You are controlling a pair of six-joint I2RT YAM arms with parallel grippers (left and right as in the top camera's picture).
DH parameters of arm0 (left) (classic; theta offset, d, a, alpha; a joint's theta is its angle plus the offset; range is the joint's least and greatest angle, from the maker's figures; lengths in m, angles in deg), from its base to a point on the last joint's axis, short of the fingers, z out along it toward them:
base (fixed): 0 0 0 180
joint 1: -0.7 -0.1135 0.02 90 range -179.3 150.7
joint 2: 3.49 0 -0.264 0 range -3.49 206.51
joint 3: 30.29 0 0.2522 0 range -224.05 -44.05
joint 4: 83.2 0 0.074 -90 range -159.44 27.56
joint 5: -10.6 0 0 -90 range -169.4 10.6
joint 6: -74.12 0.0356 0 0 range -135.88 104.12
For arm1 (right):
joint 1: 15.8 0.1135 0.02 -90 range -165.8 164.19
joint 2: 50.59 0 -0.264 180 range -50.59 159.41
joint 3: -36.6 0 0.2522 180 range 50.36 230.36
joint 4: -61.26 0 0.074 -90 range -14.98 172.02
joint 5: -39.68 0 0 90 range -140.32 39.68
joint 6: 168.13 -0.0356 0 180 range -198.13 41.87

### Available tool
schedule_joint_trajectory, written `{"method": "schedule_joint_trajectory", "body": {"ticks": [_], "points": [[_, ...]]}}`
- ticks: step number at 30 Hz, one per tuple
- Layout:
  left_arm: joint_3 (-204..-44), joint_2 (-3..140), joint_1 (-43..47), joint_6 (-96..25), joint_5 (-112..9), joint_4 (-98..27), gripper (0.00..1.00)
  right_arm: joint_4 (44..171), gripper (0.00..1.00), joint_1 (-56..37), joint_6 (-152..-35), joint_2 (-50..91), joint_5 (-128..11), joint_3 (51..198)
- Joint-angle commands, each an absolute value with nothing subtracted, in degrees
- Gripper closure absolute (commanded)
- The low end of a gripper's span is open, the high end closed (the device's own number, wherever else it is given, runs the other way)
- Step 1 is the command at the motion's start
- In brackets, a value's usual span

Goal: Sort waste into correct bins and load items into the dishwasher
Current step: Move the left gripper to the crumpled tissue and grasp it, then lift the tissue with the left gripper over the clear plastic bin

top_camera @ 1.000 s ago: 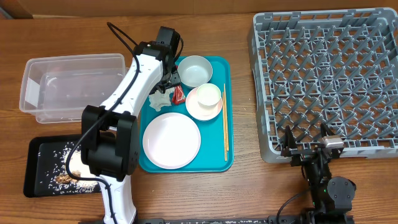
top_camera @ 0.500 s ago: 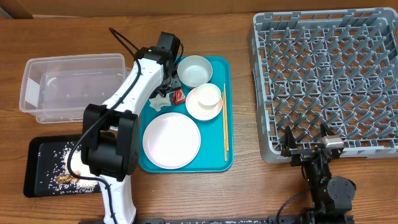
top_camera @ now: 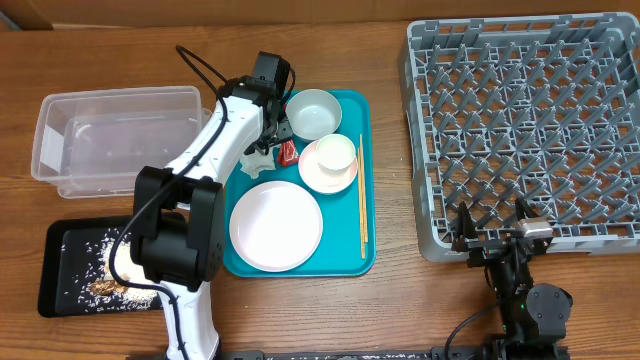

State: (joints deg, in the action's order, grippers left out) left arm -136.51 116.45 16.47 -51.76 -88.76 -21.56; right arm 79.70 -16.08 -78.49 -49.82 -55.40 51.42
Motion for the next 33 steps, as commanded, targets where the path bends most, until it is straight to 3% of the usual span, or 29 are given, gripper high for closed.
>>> {"method": "schedule_joint_trajectory", "body": {"ticks": [1,12,14,23,33], "points": [[-135.9,117.1,16.8,-51.9,-88.8,-22.2,0.56,79.4,0.0,-15.7,-78.3,-50.4,-55.0,50.8],[-134.8,117.1,16.8,-51.9,-88.7,-23.2,0.87,79.4,0.0,-15.7,-78.3,-50.4,-55.0,50.8],[-134.8,117.1,16.8,-51.9,-88.7,-23.0,0.96,79.4,0.0,-15.7,-78.3,-50.4,-55.0,50.8],[-135.1,112.6,16.8,-51.9,-88.5,-20.8,0.96,79.4,0.0,-15.7,-78.3,-50.4,-55.0,50.8],[-135.1,97.9,16.8,-51.9,-87.2,-17.3,0.96,79.4,0.0,-15.7,-78.3,-50.4,-55.0,50.8]]}}
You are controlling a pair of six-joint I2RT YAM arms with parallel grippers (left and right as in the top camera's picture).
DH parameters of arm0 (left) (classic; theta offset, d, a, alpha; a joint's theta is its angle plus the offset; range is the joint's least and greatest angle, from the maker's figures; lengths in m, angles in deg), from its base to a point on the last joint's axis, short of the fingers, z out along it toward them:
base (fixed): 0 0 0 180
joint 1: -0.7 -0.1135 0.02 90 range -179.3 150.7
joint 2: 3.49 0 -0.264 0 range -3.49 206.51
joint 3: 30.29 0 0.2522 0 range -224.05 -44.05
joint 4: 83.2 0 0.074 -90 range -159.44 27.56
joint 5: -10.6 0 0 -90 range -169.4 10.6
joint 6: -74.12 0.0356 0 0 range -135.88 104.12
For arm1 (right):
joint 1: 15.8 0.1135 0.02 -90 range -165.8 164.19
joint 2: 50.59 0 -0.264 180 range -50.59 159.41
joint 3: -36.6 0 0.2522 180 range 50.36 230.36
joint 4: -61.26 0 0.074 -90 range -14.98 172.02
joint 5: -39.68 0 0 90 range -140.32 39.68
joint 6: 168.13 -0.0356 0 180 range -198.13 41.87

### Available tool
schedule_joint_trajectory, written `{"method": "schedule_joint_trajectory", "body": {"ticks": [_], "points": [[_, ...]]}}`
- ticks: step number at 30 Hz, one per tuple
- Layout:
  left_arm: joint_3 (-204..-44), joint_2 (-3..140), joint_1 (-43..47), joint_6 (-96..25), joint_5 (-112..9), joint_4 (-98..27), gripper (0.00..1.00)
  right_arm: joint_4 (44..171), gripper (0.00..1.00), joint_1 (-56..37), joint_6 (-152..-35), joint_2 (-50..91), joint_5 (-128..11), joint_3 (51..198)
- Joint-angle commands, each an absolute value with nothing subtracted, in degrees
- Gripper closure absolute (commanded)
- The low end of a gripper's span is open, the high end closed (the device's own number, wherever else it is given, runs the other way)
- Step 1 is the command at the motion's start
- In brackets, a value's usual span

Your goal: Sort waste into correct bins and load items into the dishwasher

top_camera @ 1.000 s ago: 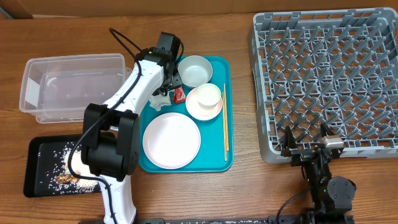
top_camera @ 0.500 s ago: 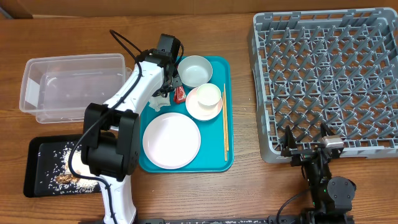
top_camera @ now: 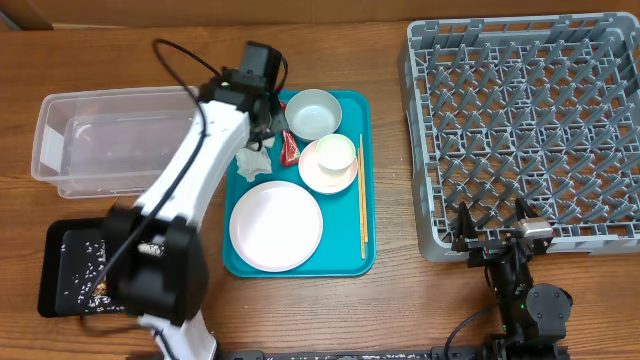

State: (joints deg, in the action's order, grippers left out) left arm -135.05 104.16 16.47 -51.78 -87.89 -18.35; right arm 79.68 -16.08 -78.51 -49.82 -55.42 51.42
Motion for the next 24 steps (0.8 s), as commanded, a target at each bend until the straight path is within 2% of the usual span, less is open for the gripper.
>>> {"method": "schedule_joint_trajectory", "body": {"ticks": [1,9,18,19,20,23,24], "points": [[-135.1,96.7,16.8,-51.9,-87.3,-16.9,0.96,79.4,0.0,-15.7,-78.3,-50.4,-55.0,50.8],[-135.1,90.0,13.2,-52.3,-94.9,-15.2,0.96,79.4,0.0,-15.7,-78.3,-50.4,-55.0,50.8],[-135.0,90.9,0.4,-51.9,-96.5,-13.8,0.94,79.4,0.0,-15.7,-78.3,-50.4,-55.0,50.8],[-135.0,91.4,-0.7,-51.9,-96.5,-14.0,0.85,79.4,0.0,-15.7,-78.3,-50.4,-55.0,50.8],[-135.0,91.9,-1.9,-51.9,-96.5,-14.2,0.69,79.4,0.0,-15.7,-78.3,-50.4,-55.0,50.8],[-135.0,93.4,-4.4,-51.9,-96.0,-14.1,0.06,79.4,0.0,-15.7,-78.3,-50.4,-55.0,50.8],[-135.0,93.6,-4.9,-51.9,-95.5,-14.0,0.0,79.4,0.0,-15.7,-78.3,-50.4,-55.0,50.8]]}}
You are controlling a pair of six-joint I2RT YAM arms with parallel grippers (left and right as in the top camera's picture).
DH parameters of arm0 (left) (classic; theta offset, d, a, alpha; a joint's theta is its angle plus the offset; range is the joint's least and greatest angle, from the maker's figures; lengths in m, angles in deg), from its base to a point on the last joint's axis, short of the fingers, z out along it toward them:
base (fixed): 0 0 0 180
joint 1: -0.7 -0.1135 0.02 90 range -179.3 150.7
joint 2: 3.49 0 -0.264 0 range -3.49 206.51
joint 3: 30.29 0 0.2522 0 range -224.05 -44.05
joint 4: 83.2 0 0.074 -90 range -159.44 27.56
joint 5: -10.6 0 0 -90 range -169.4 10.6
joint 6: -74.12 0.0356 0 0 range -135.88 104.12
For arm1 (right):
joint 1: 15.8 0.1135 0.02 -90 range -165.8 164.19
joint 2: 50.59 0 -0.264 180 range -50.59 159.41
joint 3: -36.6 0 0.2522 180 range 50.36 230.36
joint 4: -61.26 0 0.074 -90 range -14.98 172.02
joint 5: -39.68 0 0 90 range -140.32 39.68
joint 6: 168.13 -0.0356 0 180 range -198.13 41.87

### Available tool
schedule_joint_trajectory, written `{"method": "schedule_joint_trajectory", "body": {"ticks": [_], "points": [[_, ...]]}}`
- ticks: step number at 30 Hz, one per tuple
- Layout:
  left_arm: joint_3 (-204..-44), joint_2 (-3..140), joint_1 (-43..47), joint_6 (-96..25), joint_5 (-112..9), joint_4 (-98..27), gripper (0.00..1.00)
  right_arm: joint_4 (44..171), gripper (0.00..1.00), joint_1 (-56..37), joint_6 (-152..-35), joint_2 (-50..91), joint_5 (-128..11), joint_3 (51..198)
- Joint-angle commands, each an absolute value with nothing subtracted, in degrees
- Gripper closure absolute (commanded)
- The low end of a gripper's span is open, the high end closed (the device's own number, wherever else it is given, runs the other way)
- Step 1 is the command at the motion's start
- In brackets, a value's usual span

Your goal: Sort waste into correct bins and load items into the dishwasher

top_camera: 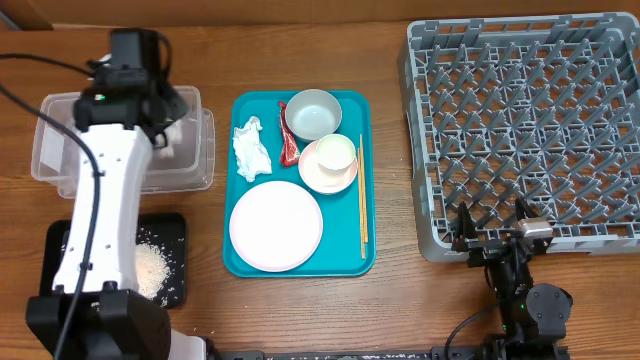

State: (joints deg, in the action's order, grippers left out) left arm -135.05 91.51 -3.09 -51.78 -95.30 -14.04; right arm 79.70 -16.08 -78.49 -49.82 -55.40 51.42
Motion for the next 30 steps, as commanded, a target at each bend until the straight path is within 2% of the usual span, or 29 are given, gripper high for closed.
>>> {"method": "schedule_joint_trajectory", "body": {"ticks": [1,6,9,11,12,22,30], "points": [[-135.0,93.9,-5.4,-51.8,-94.5,-13.9,0.0,79.4,0.0,-15.7,-78.3,-50.4,-55.0,50.8],[-135.0,94.2,-5.6,-45.6,-82.3,-13.8,0.05,79.4,0.0,-15.7,-78.3,-50.4,-55.0,50.8],[-135.0,94.2,-4.0,-38.8,-71.7,-13.8,0.14,79.4,0.0,-15.7,-78.3,-50.4,-55.0,50.8],[-135.0,94.2,-2.1,-34.0,-67.0,-13.6,0.24,79.4,0.0,-15.7,-78.3,-50.4,-55.0,50.8],[-135.0,94.2,-0.8,-32.4,-66.6,-13.4,0.26,79.4,0.0,-15.7,-78.3,-50.4,-55.0,50.8],[-135.0,97.9,12.6,-38.8,-83.6,-12.5,0.33,79.4,0.0,-15.7,-78.3,-50.4,-55.0,50.8],[-135.0,108.0,16.1,-41.9,-93.3,-14.4,0.36,79.4,0.0,-15.7,-78.3,-50.4,-55.0,50.8]]}}
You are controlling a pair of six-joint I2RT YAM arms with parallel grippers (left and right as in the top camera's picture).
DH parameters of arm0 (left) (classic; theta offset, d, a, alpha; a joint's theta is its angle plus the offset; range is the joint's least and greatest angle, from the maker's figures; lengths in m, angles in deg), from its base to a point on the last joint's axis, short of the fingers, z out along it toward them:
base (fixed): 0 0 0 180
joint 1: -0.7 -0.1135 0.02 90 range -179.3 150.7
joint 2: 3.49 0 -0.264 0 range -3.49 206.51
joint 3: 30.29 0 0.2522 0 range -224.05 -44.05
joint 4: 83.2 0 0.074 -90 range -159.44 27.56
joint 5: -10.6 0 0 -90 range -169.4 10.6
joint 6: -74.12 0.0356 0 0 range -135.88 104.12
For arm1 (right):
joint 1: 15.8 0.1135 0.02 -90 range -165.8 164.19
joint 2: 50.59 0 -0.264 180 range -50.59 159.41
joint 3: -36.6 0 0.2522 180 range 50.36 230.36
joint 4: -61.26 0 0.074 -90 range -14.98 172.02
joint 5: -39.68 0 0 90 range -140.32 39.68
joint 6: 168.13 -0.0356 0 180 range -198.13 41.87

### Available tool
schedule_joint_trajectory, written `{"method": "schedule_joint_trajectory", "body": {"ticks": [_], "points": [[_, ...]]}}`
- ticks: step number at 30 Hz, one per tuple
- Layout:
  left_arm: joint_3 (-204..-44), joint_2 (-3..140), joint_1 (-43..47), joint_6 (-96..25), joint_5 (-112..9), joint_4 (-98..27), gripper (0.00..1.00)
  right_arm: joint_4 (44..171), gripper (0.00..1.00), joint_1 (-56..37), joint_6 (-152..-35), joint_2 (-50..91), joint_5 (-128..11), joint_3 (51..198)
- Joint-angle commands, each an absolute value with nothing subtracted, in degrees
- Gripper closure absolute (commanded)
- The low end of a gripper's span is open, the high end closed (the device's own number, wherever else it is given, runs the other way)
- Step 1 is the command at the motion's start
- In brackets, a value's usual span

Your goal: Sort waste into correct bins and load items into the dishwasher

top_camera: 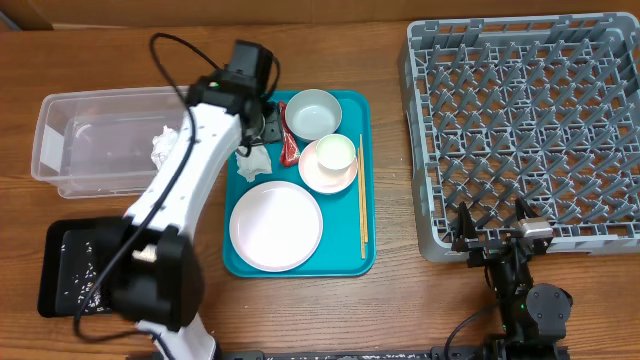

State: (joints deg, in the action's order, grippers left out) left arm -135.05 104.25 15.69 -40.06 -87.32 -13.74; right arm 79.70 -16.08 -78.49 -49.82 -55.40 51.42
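My left gripper hangs over the upper left corner of the teal tray, just above a crumpled white tissue; its fingers look open with nothing between them. A red wrapper lies beside the tissue. On the tray also sit a white bowl, a cup on a saucer, a white plate and chopsticks. Another crumpled white piece lies in the clear bin. My right gripper rests open by the front edge of the grey dish rack.
A black tray with scattered rice grains lies at the front left, partly under my left arm. The left arm runs from its base at the front left diagonally over the bin's right end. The rack fills the right side of the table.
My left gripper was over the right end of the clear bin; now it is back above the tissue on the tray. A crumpled white piece now lies in the bin.
My left gripper stood low over the tray's upper left by the tissue and red wrapper at the two oldest moments. Then it was over the clear bin. Now a white piece lies in the bin and the gripper is over the tray again. The right arm stayed still.
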Motion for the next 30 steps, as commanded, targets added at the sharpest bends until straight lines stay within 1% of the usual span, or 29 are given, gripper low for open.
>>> {"method": "schedule_joint_trajectory", "body": {"ticks": [1,5,15,17,19,20,24,30], "points": [[-135.0,109.2,16.1,-41.9,-94.0,-14.7,0.37,79.4,0.0,-15.7,-78.3,-50.4,-55.0,50.8],[-135.0,114.6,16.1,-43.2,-96.0,-16.3,0.37,79.4,0.0,-15.7,-78.3,-50.4,-55.0,50.8],[-135.0,121.1,16.1,-43.2,-95.9,-18.5,0.37,79.4,0.0,-15.7,-78.3,-50.4,-55.0,50.8],[-135.0,121.9,16.1,-43.2,-95.9,-18.5,0.47,79.4,0.0,-15.7,-78.3,-50.4,-55.0,50.8],[-135.0,122.2,16.1,-43.2,-95.9,-18.5,0.66,79.4,0.0,-15.7,-78.3,-50.4,-55.0,50.8],[-135.0,122.1,16.1,-43.2,-95.9,-18.5,0.73,79.4,0.0,-15.7,-78.3,-50.4,-55.0,50.8],[-136.2,121.0,16.1,-43.2,-96.0,-16.6,0.96,79.4,0.0,-15.7,-78.3,-50.4,-55.0,50.8],[-141.7,115.8,16.0,-45.7,-96.1,-11.2,0.96,79.4,0.0,-15.7,-78.3,-50.4,-55.0,50.8]]}}
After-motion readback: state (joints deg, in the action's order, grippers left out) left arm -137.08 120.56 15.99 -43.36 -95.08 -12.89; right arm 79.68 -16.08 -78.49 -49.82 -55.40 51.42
